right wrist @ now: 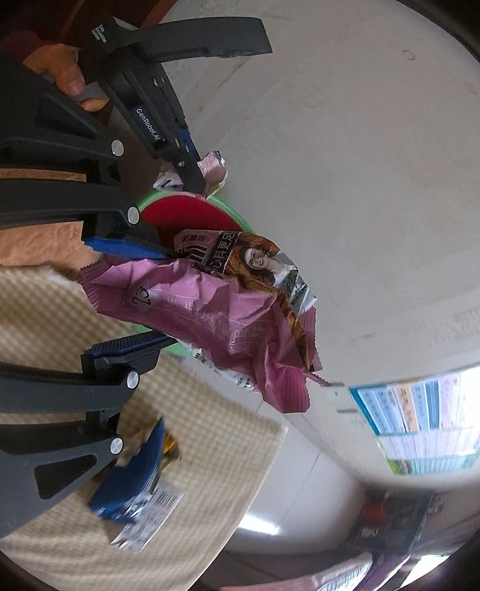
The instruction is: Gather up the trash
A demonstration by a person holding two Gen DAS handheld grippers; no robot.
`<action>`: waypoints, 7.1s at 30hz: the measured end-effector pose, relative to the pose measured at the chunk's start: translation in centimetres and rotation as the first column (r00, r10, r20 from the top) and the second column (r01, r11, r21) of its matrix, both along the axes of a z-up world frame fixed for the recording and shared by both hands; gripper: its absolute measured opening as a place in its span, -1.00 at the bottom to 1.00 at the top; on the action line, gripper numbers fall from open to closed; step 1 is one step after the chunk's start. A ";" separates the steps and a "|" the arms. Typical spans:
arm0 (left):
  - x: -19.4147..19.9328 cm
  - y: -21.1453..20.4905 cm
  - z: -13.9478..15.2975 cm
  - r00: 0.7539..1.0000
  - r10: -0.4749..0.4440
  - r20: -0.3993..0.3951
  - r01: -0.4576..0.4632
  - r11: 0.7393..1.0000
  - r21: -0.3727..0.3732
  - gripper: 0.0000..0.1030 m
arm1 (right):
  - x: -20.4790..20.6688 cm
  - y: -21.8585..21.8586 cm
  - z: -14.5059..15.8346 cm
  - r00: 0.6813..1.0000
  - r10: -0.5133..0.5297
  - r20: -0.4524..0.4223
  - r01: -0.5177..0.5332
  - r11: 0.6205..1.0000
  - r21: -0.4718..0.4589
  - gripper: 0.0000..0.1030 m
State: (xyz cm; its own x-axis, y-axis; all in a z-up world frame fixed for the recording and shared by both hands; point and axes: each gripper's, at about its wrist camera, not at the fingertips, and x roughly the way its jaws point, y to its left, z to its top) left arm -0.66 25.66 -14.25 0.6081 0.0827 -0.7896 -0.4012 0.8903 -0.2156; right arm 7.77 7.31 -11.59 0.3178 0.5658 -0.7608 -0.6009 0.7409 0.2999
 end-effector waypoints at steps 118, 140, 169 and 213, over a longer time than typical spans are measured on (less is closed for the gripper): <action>5.1 -23.8 -8.6 0.839 -0.507 -0.198 0.494 0.862 -0.116 -0.48 | -7.5 -26.7 -8.1 0.815 -0.533 -0.226 0.523 0.845 -0.106 -0.69; 2.5 -21.5 -7.1 0.842 -0.503 -0.194 0.491 0.864 -0.111 -0.08 | -7.5 -24.2 -5.4 0.856 -0.482 -0.190 0.482 0.875 -0.048 -0.69; 2.6 -17.4 0.2 0.925 -0.379 -0.037 0.381 0.923 0.058 -0.51 | -5.7 -18.5 -1.8 0.932 -0.350 -0.091 0.351 0.936 0.003 -0.69; 4.2 0.2 -2.6 0.997 -0.037 -0.074 0.041 0.998 0.050 -0.18 | 2.2 3.8 -0.7 0.993 -0.027 -0.114 0.035 0.997 0.070 -0.40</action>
